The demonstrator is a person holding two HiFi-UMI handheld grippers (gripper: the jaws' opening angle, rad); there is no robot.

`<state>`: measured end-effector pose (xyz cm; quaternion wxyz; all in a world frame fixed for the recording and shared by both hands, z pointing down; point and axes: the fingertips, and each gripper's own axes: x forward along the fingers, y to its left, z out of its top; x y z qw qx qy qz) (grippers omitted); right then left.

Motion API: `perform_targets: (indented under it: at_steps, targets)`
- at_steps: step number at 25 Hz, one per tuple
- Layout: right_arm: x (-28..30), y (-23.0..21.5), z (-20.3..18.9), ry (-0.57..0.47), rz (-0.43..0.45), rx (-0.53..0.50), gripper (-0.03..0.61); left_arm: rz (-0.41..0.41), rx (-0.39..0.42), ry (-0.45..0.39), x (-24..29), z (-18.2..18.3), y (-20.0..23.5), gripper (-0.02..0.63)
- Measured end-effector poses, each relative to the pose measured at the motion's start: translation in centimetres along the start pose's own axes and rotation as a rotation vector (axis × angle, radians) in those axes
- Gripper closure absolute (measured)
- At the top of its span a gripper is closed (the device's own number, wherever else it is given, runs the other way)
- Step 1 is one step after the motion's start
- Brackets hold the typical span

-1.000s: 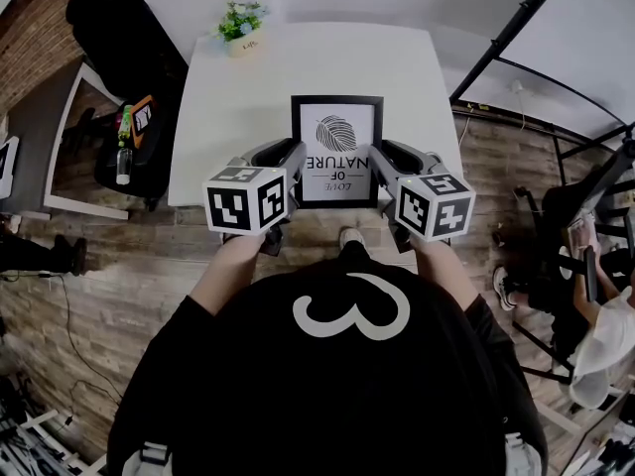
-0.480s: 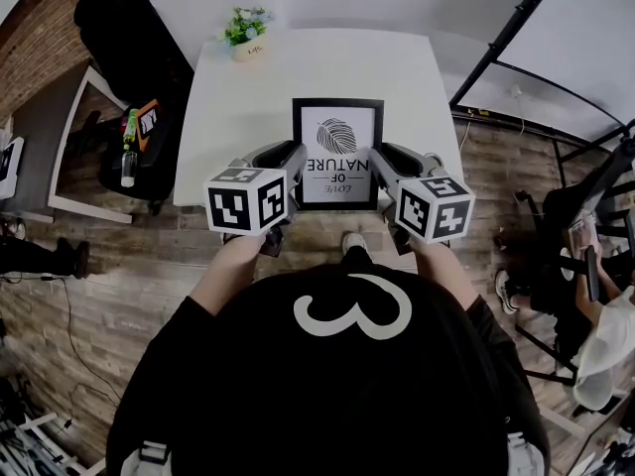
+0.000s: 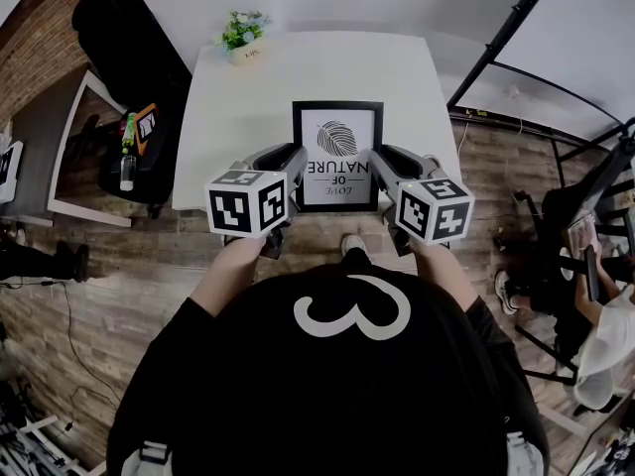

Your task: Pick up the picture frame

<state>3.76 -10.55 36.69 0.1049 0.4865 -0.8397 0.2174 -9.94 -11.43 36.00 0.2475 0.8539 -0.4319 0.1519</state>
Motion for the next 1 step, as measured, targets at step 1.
perform_targets:
  at_steps: [1]
  targets:
    - [0.02,-0.08,0.01,0.0,0.001,0.001,0.48,0.0,-0.001,0.001,0.08,-0.01,-0.01,0.523]
